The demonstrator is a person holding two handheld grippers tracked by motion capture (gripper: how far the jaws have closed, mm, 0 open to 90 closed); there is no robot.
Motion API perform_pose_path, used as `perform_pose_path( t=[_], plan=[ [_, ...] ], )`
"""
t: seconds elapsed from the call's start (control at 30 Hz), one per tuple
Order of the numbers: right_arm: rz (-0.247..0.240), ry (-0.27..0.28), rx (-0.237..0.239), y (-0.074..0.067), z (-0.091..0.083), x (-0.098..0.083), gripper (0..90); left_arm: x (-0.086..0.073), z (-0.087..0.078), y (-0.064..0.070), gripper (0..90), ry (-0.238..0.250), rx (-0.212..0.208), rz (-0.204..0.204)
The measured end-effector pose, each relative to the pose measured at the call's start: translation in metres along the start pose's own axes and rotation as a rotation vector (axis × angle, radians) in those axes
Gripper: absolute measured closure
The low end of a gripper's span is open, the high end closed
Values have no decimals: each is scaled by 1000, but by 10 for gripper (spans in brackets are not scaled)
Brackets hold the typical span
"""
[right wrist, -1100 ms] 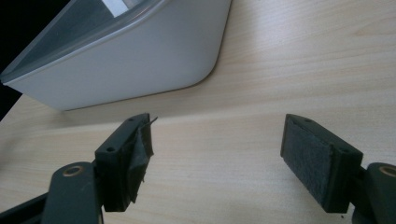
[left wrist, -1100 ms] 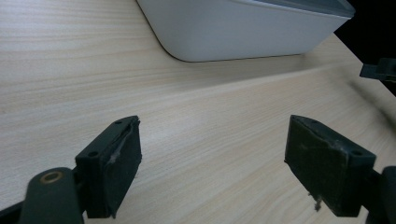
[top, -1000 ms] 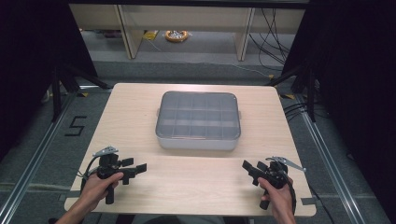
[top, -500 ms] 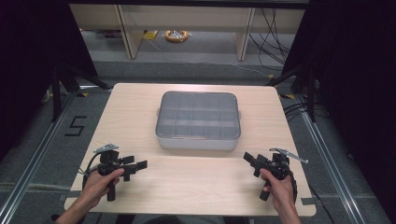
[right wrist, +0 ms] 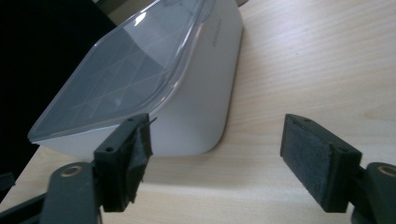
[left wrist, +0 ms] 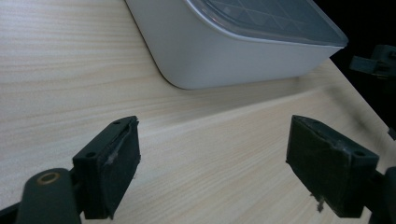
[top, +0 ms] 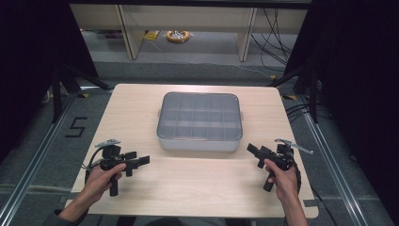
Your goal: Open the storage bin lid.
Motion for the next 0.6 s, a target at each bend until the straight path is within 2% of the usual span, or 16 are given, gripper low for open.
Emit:
perform_pose_path(
  t=[0.1,0.17,0.23,0.27,0.3,0.33,0.37,0.4,0.43,0.5,0.53,0.57,0.6],
  plan=[
    [-31,-5,-18,-1,3,4,245,4,2,0,167,-8,-7,-5],
    [-17,-11,-9,-5,5,8,244,8,4,1,166,1,-6,-5],
    [-17,0,4,-7,8,12,257,10,5,0,166,7,-13,-7],
    [-38,-1,10,-6,9,15,277,16,6,-2,165,9,-9,-4],
    [-28,4,3,-9,11,18,280,19,8,-2,165,29,-5,-15],
    [-28,4,3,-9,11,18,280,19,8,-2,165,29,-5,-15],
    [-58,10,5,-7,13,21,280,23,10,-3,165,24,-5,-14],
    [-23,11,4,-9,16,26,284,28,12,-5,166,25,-6,-25],
    [-27,12,14,-9,17,29,285,28,12,-5,166,25,-6,-25],
    [-24,13,5,-10,19,31,296,33,15,-6,169,30,-9,-32],
    [-23,14,-1,-12,23,33,343,37,18,-7,173,27,-4,-34],
    [-23,14,-1,-12,23,33,343,37,18,-7,174,27,-4,-34],
    [-68,15,-13,-8,28,35,343,38,21,-8,175,32,-7,-32]
  ],
)
Point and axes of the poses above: each handheld gripper's, and its own axes: z roughly forward along the jaws, x roughly out of its top, y roughly to its right, the point moved 1 cm from there along z, roughly forward along the jaws, and after that the axes turned 4 degrees about y, right-handed, at the moved point
